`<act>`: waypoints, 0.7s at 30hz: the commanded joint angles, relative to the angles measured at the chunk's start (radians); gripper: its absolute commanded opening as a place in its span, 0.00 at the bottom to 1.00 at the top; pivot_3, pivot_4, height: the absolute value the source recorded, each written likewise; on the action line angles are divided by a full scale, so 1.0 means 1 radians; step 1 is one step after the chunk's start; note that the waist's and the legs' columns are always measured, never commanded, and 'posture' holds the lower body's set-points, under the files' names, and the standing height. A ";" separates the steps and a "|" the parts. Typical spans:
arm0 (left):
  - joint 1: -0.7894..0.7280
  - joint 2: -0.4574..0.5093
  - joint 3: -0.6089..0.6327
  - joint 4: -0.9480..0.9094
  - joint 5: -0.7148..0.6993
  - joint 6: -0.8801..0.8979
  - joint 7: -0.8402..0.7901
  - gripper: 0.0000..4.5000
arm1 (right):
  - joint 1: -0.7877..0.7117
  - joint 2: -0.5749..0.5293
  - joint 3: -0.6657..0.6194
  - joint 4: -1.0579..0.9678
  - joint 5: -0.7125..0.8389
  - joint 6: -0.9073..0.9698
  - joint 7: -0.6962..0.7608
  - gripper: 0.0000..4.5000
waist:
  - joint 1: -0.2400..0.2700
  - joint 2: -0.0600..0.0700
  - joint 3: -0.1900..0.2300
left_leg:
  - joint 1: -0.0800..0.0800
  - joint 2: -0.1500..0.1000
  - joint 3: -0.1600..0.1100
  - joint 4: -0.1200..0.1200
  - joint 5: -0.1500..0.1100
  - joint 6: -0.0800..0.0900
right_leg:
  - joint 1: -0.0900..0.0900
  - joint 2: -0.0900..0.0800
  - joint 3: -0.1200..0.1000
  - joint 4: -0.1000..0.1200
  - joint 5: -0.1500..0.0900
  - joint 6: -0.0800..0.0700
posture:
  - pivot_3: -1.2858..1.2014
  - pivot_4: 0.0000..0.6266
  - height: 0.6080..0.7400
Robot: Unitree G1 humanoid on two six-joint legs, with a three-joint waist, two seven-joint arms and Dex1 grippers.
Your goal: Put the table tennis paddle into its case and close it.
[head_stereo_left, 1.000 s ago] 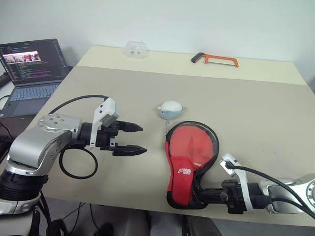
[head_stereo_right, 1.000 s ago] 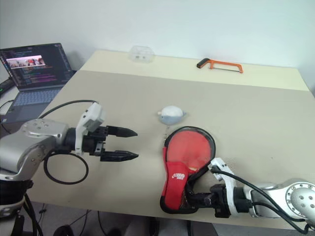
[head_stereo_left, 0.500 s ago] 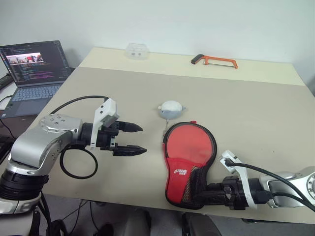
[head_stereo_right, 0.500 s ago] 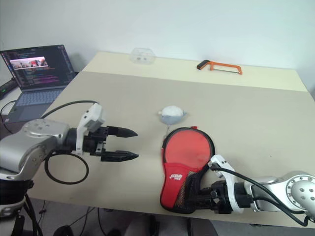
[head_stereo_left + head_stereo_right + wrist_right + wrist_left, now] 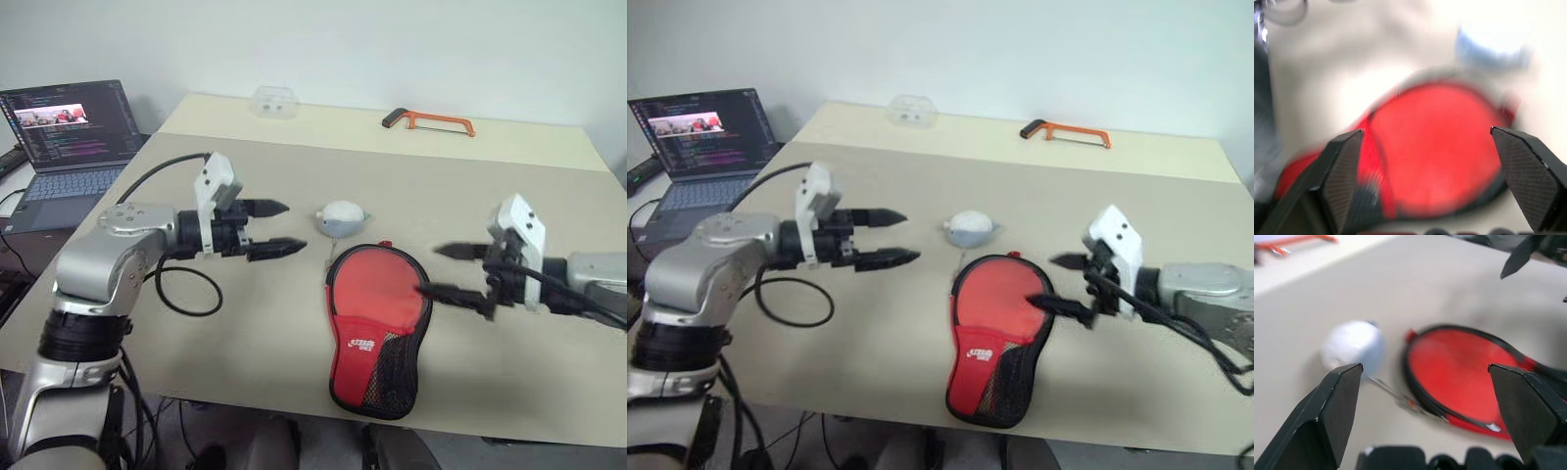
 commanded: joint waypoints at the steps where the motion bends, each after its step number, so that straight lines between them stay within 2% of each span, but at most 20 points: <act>1: -0.111 -0.051 -0.052 0.129 0.089 -0.083 0.016 1.00 | -0.052 0.165 0.123 0.029 -0.216 -0.070 -0.098 1.00 | 0.003 0.000 0.000 | 0.000 0.000 0.000 0.001 0.000 0.000 | -0.001 0.000 0.000 0.000 0.000 0.000 | 0.52 0.24 1.00; 4: -0.206 -0.106 -0.106 0.282 0.164 -0.168 -0.016 1.00 | -0.046 0.303 0.186 0.090 -0.347 -0.096 -0.138 1.00 | 0.014 0.000 0.000 | -0.001 -0.001 0.001 0.001 0.002 -0.003 | -0.001 0.000 0.000 0.001 0.000 0.000 | 0.52 0.24 1.00; 9: -0.358 -0.204 -0.118 0.536 0.209 -0.256 -0.076 1.00 | 0.012 0.425 0.223 0.156 -0.493 -0.136 -0.144 1.00 | 0.023 0.000 0.000 | -0.002 0.000 0.005 0.000 0.002 -0.004 | -0.004 0.000 0.000 0.000 0.000 0.000 | 0.52 0.24 1.00; 15: -0.467 -0.304 -0.183 0.891 0.352 -0.440 -0.146 1.00 | 0.091 0.454 0.271 0.189 -0.550 -0.059 -0.060 1.00 | 0.021 0.000 0.000 | -0.002 -0.004 0.007 0.000 0.002 -0.004 | -0.004 0.000 0.001 0.000 0.000 0.000 | 0.52 0.24 1.00; 18: -0.500 -0.350 -0.189 1.015 0.404 -0.508 -0.133 1.00 | 0.132 0.435 0.298 0.151 -0.527 -0.005 0.018 1.00 | 0.017 0.000 0.000 | -0.001 -0.004 0.007 0.000 0.002 -0.004 | -0.004 0.001 0.001 0.000 0.000 0.000 | 0.52 0.24 1.00; 21: -0.531 -0.399 -0.206 1.120 0.477 -0.585 -0.061 1.00 | 0.148 0.453 0.291 0.154 -0.559 0.017 0.010 1.00 | 0.018 0.000 0.000 | -0.001 -0.004 0.007 0.000 0.002 -0.004 | -0.004 0.001 0.000 0.000 0.000 0.000 | 0.52 0.24 1.00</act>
